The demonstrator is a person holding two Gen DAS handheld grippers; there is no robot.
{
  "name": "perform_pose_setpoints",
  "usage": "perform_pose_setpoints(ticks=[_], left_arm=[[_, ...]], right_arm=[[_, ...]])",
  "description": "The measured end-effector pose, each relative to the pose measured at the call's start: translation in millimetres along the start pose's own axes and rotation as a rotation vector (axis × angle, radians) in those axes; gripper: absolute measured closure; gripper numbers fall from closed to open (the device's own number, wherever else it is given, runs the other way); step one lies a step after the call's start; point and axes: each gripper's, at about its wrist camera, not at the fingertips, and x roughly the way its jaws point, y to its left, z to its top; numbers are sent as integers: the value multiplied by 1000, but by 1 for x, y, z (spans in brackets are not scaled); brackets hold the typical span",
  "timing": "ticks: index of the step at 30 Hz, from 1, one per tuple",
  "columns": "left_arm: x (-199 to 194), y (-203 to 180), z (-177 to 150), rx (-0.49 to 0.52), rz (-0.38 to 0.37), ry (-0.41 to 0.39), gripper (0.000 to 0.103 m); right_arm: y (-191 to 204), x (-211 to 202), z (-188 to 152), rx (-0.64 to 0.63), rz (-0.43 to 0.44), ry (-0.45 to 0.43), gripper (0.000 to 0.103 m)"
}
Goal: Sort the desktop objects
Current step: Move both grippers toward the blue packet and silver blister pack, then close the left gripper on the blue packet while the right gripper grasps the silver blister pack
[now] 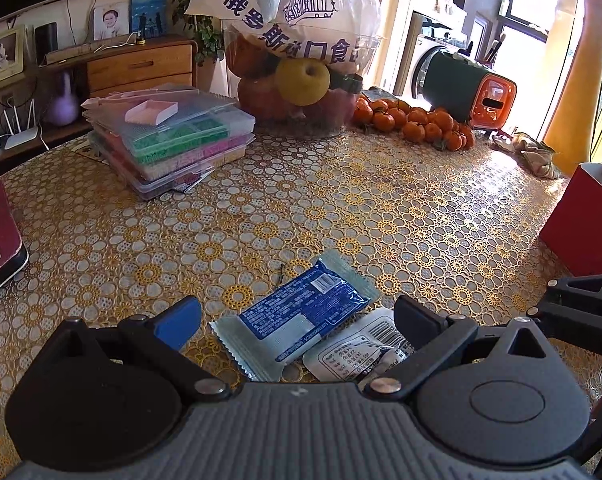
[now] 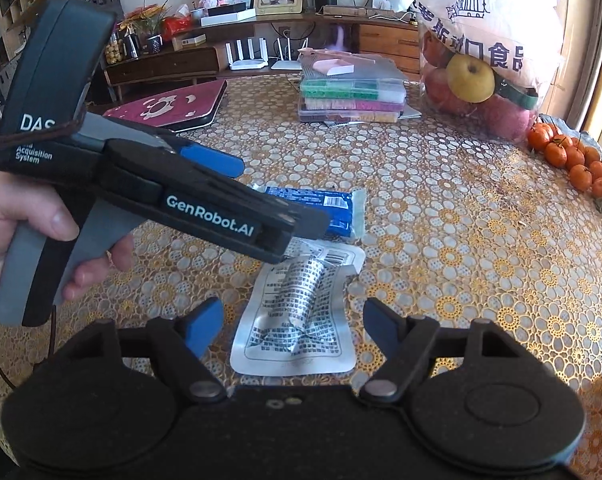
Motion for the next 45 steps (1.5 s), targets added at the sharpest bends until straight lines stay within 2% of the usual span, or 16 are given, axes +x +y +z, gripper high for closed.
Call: perform_pose_setpoints(ticks=[5,11,17,22,25,28,30,31,36,39,45], left_arm=[[12,0,2,61,-27,10,0],[21,7,-1,55,-52,19,1],[27,3,-4,94,-45,10,1],[25,0,-4,93,-63,-9,6],[24,-3,-5,108,-69,-19,17],[22,-5,-7,119,-65,-29,25],[21,-4,-7,116,-55,-36,35],[20,-4,-7,117,-52,-37,37],[17,-3,-9,116,-51,-43,56],[16,-7,-9,127,-42,-44,63],[13,-11,-8,120,-28,-49,68]], right_arm=[[-1,7,-1,19,3,5,26],[3,14,-2,-3,-6,14,25],[4,19,-3,-3,-20,4,25],[6,20,-2,-25,-44,3,28],[4,19,-4,-25,-45,1,29],[2,18,-4,-22,-50,-1,34],[2,18,-4,-22,-50,-2,38],[3,18,-4,-26,-54,-4,39],[5,18,-4,-34,-59,-4,40],[5,17,-3,-33,-60,-4,40],[4,14,-4,-28,-62,-2,41]])
